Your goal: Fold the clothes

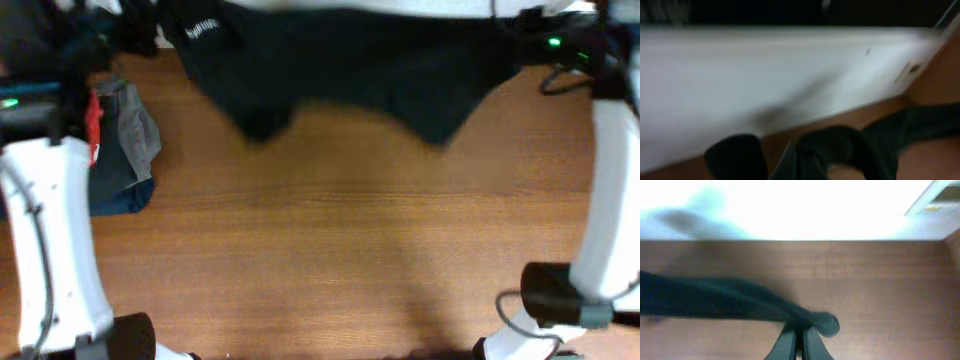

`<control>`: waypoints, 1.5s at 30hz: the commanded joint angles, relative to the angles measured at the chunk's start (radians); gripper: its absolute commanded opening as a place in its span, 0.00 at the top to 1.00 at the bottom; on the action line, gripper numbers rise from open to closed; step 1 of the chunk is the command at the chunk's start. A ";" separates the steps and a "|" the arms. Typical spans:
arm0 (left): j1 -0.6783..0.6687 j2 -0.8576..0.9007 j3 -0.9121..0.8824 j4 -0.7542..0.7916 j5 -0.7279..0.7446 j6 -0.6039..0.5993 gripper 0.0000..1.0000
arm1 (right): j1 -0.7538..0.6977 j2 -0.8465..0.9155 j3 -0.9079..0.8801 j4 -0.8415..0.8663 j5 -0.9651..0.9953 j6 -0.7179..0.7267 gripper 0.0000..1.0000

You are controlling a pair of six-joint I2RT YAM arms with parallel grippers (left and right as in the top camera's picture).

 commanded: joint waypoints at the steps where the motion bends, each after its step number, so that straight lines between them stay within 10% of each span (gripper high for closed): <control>1: 0.003 -0.042 0.097 -0.242 0.000 0.064 1.00 | -0.003 -0.041 0.048 -0.127 0.016 0.016 0.96; 7: -0.069 0.066 0.004 -0.656 -0.073 0.243 1.00 | -0.003 0.036 -0.186 -0.290 0.012 0.016 0.96; 21: -0.186 0.132 -0.595 -0.749 -0.060 0.347 1.00 | -0.154 0.001 -1.130 -0.028 -0.023 0.014 0.96; 39: -0.185 -0.204 -0.846 -0.668 -0.100 0.309 1.00 | -0.167 -0.084 -1.217 -0.014 -0.001 0.053 0.96; 45: -0.185 -0.204 -0.870 -0.336 -0.241 0.082 1.00 | -0.145 -0.084 -1.217 0.139 -0.015 0.054 0.96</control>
